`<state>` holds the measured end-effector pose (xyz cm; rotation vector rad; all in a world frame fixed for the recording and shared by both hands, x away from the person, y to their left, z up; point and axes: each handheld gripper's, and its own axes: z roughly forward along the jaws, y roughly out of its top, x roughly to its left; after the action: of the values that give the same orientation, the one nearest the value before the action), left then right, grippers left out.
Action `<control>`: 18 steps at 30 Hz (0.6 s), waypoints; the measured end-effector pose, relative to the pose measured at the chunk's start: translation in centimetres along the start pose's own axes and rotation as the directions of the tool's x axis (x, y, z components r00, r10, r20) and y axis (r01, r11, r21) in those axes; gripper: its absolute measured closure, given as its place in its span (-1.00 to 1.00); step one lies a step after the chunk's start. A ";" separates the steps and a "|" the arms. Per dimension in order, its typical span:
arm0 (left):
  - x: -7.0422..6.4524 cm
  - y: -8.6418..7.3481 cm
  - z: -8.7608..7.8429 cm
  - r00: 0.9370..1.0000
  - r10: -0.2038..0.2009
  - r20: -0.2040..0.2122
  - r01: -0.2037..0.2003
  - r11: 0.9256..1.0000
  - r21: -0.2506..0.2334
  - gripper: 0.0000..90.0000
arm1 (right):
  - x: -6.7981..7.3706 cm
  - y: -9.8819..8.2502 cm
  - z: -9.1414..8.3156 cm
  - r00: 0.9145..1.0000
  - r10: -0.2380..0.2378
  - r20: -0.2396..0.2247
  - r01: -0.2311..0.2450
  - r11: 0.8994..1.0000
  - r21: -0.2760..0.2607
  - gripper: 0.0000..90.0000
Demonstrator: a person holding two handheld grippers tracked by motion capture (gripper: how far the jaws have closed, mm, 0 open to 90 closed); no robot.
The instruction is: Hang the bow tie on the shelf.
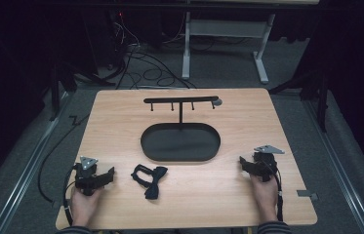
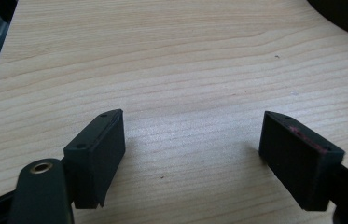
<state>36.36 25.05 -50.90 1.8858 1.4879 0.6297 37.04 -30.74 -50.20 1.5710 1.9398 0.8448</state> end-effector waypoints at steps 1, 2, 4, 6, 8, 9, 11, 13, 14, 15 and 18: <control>0.0 0.0 0.0 1.000 0.001 0.001 -0.001 1.000 0.003 -0.49 | 0.0 0.0 0.0 1.000 -0.004 -0.002 0.004 1.000 0.003 -0.21; -0.1 0.0 0.0 1.000 0.008 0.009 -0.008 1.000 0.001 -0.49 | 0.0 0.0 0.0 1.000 -0.007 -0.002 0.007 1.000 0.002 -0.21; -0.2 0.0 0.0 0.999 0.032 0.028 -0.032 0.999 0.003 -0.54 | 0.1 0.0 0.0 1.000 -0.008 0.001 0.008 1.000 0.005 -0.21; -0.2 0.0 0.0 0.998 0.050 0.046 -0.051 0.999 0.008 -0.56 | 0.1 0.0 0.0 1.000 -0.014 -0.001 0.014 1.000 0.001 -0.21; -0.2 0.1 -0.1 0.996 0.060 0.059 -0.061 0.998 0.019 -0.56 | 0.1 0.0 0.0 1.000 -0.012 -0.003 0.012 1.000 0.002 -0.21; -0.1 0.3 -0.1 0.996 0.058 0.063 -0.060 0.998 0.030 -0.54 | 0.1 0.0 0.0 1.000 -0.012 -0.004 0.012 1.000 0.001 -0.21; -0.1 0.5 -0.1 0.997 0.053 0.058 -0.056 0.997 0.047 -0.50 | 0.0 0.0 0.0 1.000 -0.010 -0.005 0.010 1.000 0.004 -0.21; -0.1 0.7 -0.2 0.997 0.045 0.066 -0.048 0.998 0.050 -0.45 | 0.0 0.0 0.0 1.000 -0.003 -0.012 0.003 1.000 0.003 -0.21; -0.1 0.7 -0.2 0.997 0.045 0.066 -0.048 0.998 0.050 -0.42 | -0.1 0.0 0.0 1.000 -0.002 -0.013 0.002 1.000 -0.002 -0.21; -0.2 0.7 -0.4 0.996 0.025 0.088 -0.028 0.999 0.036 -0.39 | -0.1 0.1 0.0 1.000 0.002 -0.014 -0.002 1.000 0.000 -0.21; -0.3 0.9 -0.9 0.994 0.013 0.106 -0.015 1.000 0.017 -0.34 | -0.1 0.1 0.0 1.000 0.010 -0.017 -0.010 1.000 0.001 -0.21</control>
<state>36.23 24.79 -49.67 1.9145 1.4178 0.5156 37.15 -30.82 -50.17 1.5797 1.9462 0.8640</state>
